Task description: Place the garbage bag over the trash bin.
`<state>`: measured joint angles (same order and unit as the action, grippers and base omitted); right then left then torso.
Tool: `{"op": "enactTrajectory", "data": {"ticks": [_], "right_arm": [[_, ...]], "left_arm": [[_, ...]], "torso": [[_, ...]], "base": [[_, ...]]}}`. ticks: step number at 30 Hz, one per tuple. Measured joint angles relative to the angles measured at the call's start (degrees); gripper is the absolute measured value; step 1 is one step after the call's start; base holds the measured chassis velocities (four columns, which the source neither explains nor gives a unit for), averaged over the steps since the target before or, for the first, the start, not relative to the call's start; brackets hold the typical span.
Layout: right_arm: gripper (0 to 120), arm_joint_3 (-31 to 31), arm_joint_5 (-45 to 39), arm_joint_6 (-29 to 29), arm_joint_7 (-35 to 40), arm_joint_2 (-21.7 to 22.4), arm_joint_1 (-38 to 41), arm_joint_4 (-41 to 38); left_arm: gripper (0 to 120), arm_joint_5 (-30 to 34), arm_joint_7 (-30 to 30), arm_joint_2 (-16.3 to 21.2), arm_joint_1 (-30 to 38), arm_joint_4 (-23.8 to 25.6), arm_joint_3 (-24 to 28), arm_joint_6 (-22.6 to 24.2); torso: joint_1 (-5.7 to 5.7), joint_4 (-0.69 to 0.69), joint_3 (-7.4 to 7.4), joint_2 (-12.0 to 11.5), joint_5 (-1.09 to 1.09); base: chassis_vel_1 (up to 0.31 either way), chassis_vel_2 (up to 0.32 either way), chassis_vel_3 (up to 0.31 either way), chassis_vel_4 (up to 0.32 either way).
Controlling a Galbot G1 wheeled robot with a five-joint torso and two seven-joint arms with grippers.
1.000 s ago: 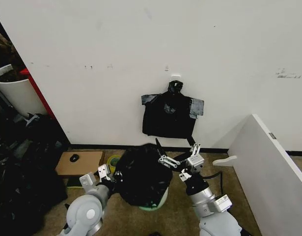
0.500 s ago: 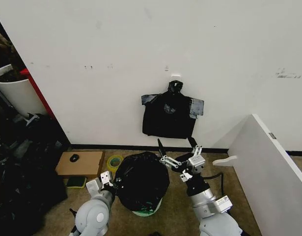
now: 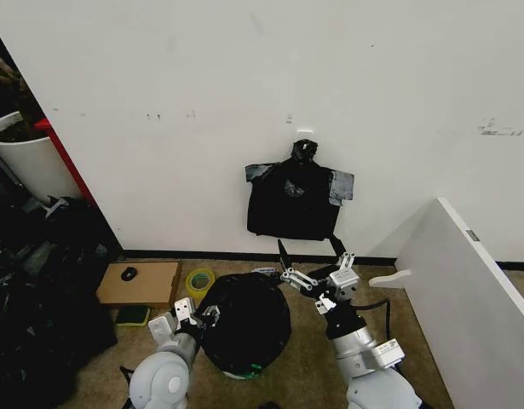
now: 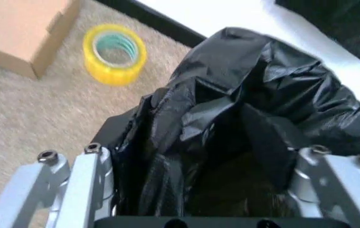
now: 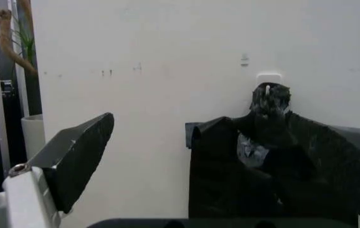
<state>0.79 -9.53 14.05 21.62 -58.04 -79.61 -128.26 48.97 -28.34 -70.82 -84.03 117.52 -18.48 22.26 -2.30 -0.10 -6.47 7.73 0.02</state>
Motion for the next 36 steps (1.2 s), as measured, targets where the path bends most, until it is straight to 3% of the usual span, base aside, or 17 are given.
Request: {"op": "enactTrajectory", "data": {"ticks": [8,15,17,18,19,20,21,22,24,28,31,36], "right_arm": [[100,0.2,0.5,-0.3,0.0,-0.7,0.0,0.3],[100,0.3,1.0,-0.3,-0.1,-1.3,-0.3,0.3],[100,-0.3,0.7,-0.4,0.0,-1.9,-0.8,0.4],[100,-0.3,0.7,-0.4,0.0,-1.9,-0.8,0.4],[100,-0.4,0.3,-0.5,0.1,-2.1,-0.9,0.4],[100,-1.0,-0.8,-1.0,0.3,-2.5,-1.1,0.3],[100,-1.4,-1.2,-1.2,0.3,-2.7,-1.2,0.3],[100,-3.5,-1.8,-1.3,-0.7,-3.6,-1.5,0.8],[100,-7.9,-1.9,0.7,-5.9,-4.8,-2.2,2.6],[100,-15.3,-0.2,4.2,-15.4,-6.9,-3.7,5.6],[100,-24.8,4.7,4.9,-21.9,-10.8,-5.9,7.6],[100,-31.7,8.4,4.0,-24.6,-17.3,-10.0,6.9]], "left_arm": [[97,-1.2,1.5,1.6,-2.5,3.7,-1.7,-3.1],[100,-1.2,1.5,1.7,-4.4,5.4,-1.9,-4.0],[100,-7.1,5.2,1.2,-6.3,6.8,-2.0,-12.8],[100,-7.1,5.2,1.2,-6.3,6.8,-2.0,-12.8],[100,-9.4,6.5,1.0,-6.7,6.8,-2.1,-16.0],[100,-16.1,9.8,0.5,-7.3,6.7,-2.2,-23.7],[100,-18.7,11.0,0.3,-7.5,6.6,-2.3,-26.5],[100,-29.1,16.2,-0.5,-7.8,5.6,-3.0,-36.0],[100,-36.6,20.2,-1.1,-9.2,5.8,-4.6,-42.2],[100,-36.5,21.7,-0.8,-11.7,8.6,-6.1,-43.2],[100,-31.7,22.0,-0.3,-13.5,12.9,-6.9,-40.3],[100,-28.0,22.0,-0.2,-13.4,16.3,-7.8,-37.1]], "torso": [[0.00,0.00,0.00,0.0,0.00],[0.00,0.00,0.00,0.0,-0.01],[0.00,0.00,0.00,0.0,-0.01],[0.00,0.00,0.00,0.0,-0.01],[0.00,0.00,0.00,0.0,0.00],[0.00,0.01,0.00,0.0,0.00],[0.00,0.01,0.00,0.0,0.00],[0.00,0.00,0.00,0.0,-0.01],[0.00,-0.01,0.00,0.0,0.00],[0.00,0.01,0.00,0.0,0.01],[0.00,0.01,0.00,0.0,0.01],[0.00,-0.01,0.00,0.0,0.01]], "base": [[0.000,0.000,0.000,0.000],[0.000,0.000,0.000,0.000],[0.000,0.000,0.000,0.000],[0.000,0.000,0.000,0.000],[0.000,0.000,0.000,0.000],[0.000,0.000,0.000,0.000],[0.000,0.000,0.000,0.000],[0.000,0.000,0.000,0.000],[0.000,0.000,0.000,0.000],[0.000,0.000,0.000,0.000],[0.000,0.000,0.000,0.000],[0.000,0.000,0.000,0.000]]}}
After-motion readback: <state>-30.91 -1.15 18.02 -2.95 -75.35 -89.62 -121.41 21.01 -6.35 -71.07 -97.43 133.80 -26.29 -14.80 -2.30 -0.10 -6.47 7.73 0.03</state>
